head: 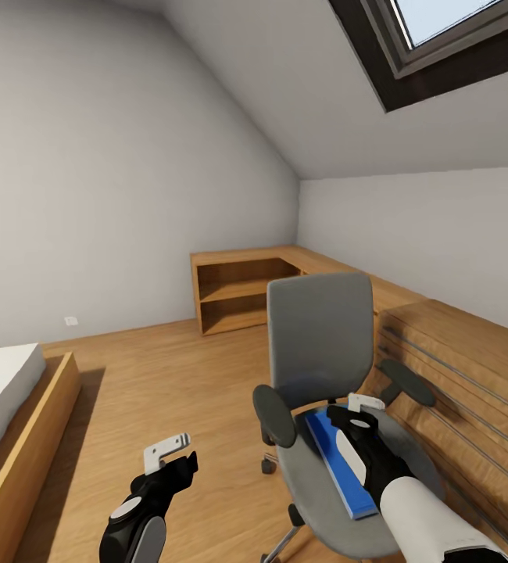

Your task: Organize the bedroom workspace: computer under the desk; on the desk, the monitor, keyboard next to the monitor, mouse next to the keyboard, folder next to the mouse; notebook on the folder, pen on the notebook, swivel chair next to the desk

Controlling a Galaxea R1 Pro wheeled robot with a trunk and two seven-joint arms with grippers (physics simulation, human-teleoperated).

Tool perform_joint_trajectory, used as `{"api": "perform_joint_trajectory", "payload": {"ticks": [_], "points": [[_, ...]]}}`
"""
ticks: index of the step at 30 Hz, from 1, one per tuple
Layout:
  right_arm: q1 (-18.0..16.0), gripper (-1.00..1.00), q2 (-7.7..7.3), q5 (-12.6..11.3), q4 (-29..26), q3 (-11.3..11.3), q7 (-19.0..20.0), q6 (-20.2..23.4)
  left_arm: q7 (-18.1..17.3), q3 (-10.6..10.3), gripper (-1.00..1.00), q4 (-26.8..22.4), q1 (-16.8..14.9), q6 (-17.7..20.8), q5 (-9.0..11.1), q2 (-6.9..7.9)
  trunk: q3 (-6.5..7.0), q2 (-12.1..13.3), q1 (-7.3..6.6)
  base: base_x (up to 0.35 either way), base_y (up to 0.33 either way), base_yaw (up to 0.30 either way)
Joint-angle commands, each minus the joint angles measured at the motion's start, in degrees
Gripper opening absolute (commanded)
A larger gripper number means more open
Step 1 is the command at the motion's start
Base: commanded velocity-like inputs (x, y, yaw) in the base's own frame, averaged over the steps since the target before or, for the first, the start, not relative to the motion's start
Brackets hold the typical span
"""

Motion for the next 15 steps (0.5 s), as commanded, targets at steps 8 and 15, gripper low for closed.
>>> {"api": "perform_joint_trajectory", "payload": {"ticks": [8,15], "points": [[-0.03,1.00,-0.06,-0.35,0.02,0.42,-0.52,0.38,0.62,0.08,1.00,-0.07,-0.04,0.10,0.60,0.01,-0.06,-0.03,0.02,0.153,0.000,0.000],[-0.03,1.00,-0.17,-0.37,0.32,0.21,-0.54,0.66,0.80,0.04,1.00,-0.07,-0.04,0.06,0.59,-0.04,-0.06,-0.03,0.02,0.016,0.000,0.000]]}}
